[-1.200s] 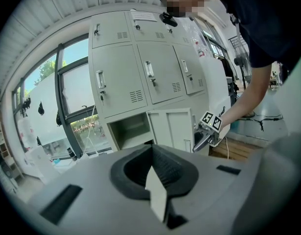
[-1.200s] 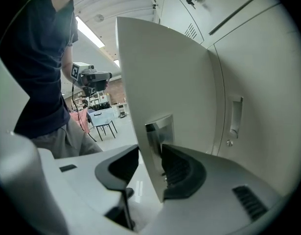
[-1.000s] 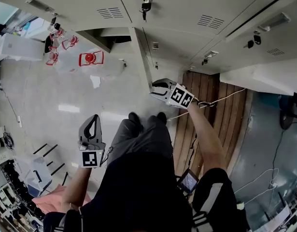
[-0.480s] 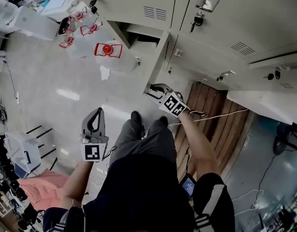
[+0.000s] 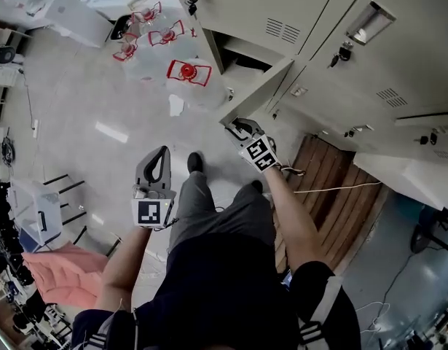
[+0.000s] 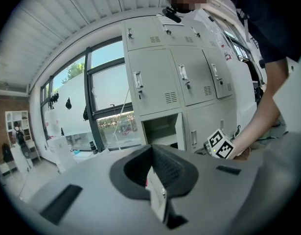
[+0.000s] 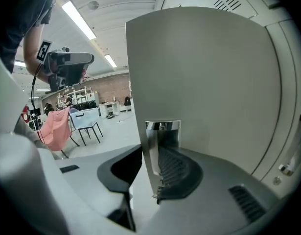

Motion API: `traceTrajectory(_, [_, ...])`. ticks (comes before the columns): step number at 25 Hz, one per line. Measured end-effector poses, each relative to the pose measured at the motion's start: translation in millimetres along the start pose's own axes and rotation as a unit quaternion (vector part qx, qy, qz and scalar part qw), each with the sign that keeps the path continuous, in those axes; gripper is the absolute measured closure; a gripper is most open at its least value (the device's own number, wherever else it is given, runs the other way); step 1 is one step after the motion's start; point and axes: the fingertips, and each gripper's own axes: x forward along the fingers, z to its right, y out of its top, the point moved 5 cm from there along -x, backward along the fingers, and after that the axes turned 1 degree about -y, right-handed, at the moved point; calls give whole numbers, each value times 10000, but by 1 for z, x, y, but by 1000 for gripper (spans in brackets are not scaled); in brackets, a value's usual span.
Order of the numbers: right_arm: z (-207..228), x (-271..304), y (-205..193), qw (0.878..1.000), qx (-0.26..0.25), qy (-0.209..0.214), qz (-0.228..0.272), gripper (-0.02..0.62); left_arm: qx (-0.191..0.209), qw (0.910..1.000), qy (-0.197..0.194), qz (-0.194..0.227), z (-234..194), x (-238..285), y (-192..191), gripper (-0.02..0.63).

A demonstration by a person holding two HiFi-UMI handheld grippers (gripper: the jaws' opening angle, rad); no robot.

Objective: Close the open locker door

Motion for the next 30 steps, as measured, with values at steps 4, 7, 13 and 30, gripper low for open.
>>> traceTrajectory(4, [2,16,9,9996,-23,-298,3,494,-117,9988,-395,275,-15,20,-9,603])
traceTrajectory(7, [7,30,17,9981,45,-616,25,497,-165,9960,-785,395,-36,37,-15,603])
traceTrajectory(13, [22,60,33,9918,392,-1195,211,497,-29,9883,-1448,484,-76,64,-24,603])
traceTrajectory(30, [92,123,69,9522,1086,-2751,764,528,1084,9523,-2698,922,-169,132,-30,603])
